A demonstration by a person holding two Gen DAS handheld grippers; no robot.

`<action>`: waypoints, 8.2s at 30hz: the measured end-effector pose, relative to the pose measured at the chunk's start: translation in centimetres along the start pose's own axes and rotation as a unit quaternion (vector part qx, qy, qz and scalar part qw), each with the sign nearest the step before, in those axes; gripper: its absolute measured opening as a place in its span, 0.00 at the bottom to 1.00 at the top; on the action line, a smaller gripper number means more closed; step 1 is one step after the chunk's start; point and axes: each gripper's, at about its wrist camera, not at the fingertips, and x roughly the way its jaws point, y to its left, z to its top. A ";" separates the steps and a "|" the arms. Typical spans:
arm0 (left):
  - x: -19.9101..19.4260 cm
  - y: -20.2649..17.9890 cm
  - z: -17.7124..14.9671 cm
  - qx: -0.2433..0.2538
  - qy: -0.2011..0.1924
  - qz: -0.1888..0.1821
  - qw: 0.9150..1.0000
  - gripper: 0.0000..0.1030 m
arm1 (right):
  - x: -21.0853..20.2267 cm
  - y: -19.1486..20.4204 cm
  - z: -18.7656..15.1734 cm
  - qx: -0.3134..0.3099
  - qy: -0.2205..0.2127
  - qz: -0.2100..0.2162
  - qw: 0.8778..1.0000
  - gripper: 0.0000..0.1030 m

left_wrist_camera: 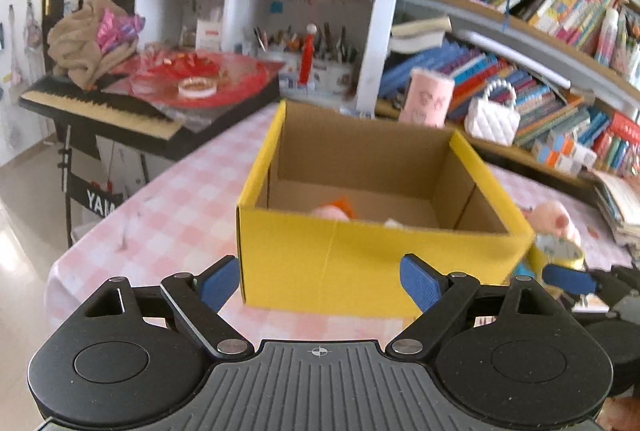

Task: Organize objects
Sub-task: 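Withdraw both tools from the box back toward the remaining items on the table, then grasp the black binder clip with the left tool while the right tool approaches the white charger, then close the right tool on the white charger plug while the left tool holds the clip, then carry the binder clip in the left tool while the right tool carries the charger to the box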

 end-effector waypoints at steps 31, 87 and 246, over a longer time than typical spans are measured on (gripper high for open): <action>-2.0 1.2 -2.9 0.041 0.047 -0.033 0.998 0.87 | -2.5 1.6 -3.1 0.054 0.037 -0.022 0.998 0.78; -1.9 -9.8 -5.8 0.117 0.088 -0.124 0.981 0.87 | -8.4 -8.2 -9.6 0.153 0.059 -0.126 0.978 0.79; -3.1 -0.3 -5.1 0.014 0.062 -0.135 0.989 0.22 | -6.4 0.0 -5.1 0.062 0.023 0.053 0.996 0.44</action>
